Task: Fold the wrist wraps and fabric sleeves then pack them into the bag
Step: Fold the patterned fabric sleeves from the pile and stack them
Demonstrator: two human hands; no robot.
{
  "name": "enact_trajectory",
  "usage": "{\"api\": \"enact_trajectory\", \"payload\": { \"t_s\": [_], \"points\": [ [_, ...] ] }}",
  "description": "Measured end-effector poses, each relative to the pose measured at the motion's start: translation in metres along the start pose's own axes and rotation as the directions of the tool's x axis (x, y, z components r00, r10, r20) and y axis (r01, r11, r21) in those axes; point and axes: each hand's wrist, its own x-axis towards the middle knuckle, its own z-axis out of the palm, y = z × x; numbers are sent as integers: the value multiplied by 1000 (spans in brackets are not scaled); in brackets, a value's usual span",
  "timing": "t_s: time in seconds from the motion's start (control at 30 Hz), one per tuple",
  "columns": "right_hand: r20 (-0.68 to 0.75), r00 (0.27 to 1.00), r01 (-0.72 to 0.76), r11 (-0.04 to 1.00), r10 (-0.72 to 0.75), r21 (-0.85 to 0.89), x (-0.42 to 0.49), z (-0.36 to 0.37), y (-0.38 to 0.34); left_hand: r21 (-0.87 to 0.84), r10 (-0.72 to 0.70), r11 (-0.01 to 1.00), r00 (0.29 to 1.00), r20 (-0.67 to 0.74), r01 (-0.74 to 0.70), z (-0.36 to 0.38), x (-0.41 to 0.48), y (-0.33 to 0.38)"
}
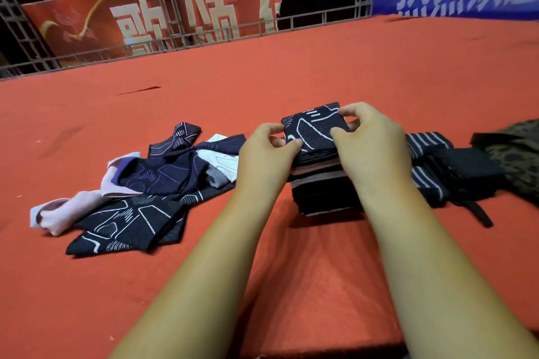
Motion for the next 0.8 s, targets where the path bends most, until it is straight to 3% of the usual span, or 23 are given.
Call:
{"api": "enact_trajectory", "payload": {
  "t_s": [0.27,0.47,0.67,0.8],
  "points": [
    [50,997,-57,995,61,-80,1,8,15,39,-19,999,1000,24,18,6,-9,-6],
    [46,997,-58,997,60,-41,-2,1,10,89,24,995,995,102,-33,1,-13,-7],
    [-90,996,21,1000,-20,3,-15,-10,-21,-81,-38,996,994,105,47,-23,-20,-7],
    [-13,992,129,980,-128,150,-39,11,-51,-127,-58,989,992,110,72,-52,-25,-14]
  ]
}}
